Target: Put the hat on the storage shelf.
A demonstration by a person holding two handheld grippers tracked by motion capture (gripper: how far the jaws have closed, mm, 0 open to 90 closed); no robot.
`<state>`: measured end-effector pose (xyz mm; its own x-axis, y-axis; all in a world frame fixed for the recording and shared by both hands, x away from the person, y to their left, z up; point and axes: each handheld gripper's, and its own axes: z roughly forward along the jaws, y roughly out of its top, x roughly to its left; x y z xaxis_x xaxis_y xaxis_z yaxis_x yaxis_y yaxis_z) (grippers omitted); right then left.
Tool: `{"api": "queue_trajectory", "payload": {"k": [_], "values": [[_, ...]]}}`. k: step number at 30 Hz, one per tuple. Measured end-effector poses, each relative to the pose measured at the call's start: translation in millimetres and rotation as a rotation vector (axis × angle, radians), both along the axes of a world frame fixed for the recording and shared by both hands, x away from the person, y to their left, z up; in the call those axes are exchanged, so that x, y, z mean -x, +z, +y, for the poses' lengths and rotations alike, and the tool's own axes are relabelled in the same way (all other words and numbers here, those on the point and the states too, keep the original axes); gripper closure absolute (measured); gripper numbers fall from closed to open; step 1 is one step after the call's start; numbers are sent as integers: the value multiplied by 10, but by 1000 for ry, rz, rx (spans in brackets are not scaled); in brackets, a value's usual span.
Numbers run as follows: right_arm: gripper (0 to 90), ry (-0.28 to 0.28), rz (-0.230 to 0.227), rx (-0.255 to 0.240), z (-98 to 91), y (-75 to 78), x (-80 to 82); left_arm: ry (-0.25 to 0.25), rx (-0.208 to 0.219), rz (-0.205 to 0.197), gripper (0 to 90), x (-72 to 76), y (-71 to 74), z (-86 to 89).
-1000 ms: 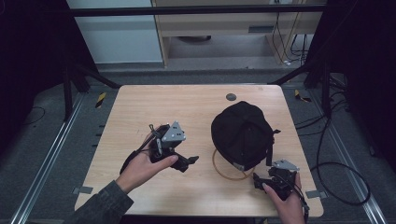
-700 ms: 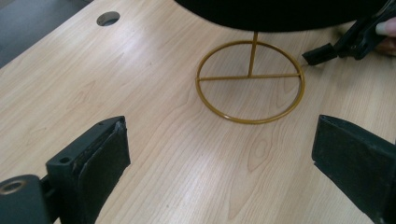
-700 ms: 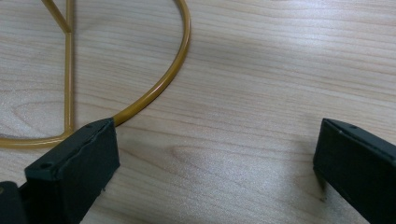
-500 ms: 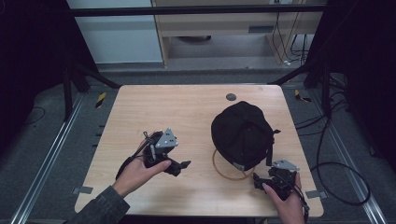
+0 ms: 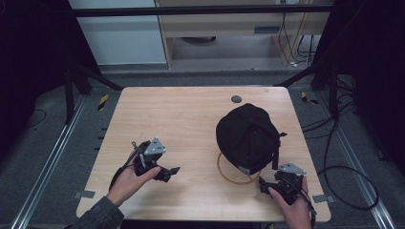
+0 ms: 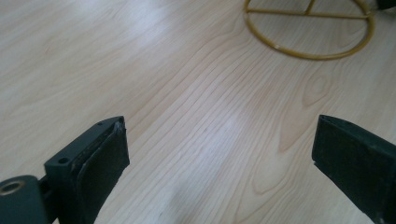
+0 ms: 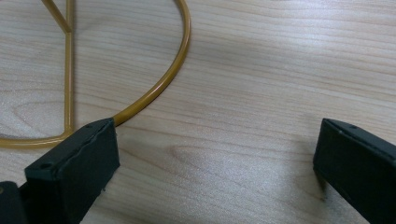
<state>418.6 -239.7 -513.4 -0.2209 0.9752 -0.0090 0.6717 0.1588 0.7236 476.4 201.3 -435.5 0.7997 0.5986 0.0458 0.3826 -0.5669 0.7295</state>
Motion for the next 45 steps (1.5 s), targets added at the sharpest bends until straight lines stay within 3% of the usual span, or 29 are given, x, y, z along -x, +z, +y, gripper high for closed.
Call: {"api": "queue_trajectory", "payload": {"k": [7, 15, 28, 37, 39, 45], "values": [[4, 0, 0, 0, 0, 0, 0, 82, -2, 20, 36, -91, -200, 341], [4, 0, 0, 0, 0, 0, 0, 139, -13, 36, 36, -174, -345, 581], [4, 0, 0, 0, 0, 0, 0, 189, -40, 56, 36, -249, -531, 792], [4, 0, 0, 0, 0, 0, 0, 229, -28, 70, 34, -297, -664, 906], [4, 0, 0, 0, 0, 0, 0, 234, -7, 41, 7, -285, -717, 921], [4, 0, 0, 0, 0, 0, 0, 231, -4, 36, 5, -279, -722, 953]]}}
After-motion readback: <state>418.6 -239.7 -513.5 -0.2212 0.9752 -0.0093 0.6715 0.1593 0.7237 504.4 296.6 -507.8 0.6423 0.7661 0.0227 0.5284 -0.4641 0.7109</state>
